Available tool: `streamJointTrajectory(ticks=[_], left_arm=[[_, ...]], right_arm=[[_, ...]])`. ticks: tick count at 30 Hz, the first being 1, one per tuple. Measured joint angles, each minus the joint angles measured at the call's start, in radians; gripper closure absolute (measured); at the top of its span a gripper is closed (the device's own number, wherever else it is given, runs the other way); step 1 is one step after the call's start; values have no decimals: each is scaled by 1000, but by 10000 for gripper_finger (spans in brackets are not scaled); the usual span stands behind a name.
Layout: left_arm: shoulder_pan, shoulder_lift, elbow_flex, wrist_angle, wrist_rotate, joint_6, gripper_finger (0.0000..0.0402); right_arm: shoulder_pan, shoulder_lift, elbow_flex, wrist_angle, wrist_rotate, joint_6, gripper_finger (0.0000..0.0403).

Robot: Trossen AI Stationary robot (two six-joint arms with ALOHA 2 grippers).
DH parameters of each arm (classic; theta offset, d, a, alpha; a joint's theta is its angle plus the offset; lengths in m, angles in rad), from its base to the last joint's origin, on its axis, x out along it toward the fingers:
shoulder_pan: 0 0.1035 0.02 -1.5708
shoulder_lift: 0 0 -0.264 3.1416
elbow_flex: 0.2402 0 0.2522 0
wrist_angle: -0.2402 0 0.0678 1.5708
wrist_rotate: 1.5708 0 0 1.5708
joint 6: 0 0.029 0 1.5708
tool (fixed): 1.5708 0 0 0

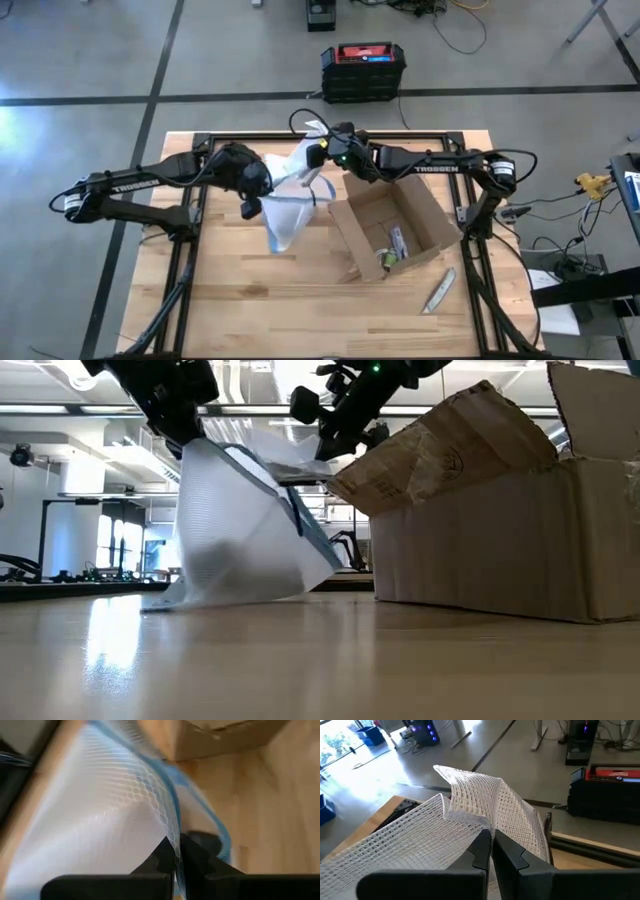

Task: Pack items into zip bag
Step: Put the black transparent zip bag into the blue transparent zip bag

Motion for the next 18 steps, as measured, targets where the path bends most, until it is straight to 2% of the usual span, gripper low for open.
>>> streamJointTrajectory(ticks=[10,18], left_arm=[[14,76,-4,127,-30,-124,401],[43,109,-4,155,-28,-171,401]], right_arm=[[65,0,0,-7,-19,-8,403],[85,2,0,-145,165,-7,403]])
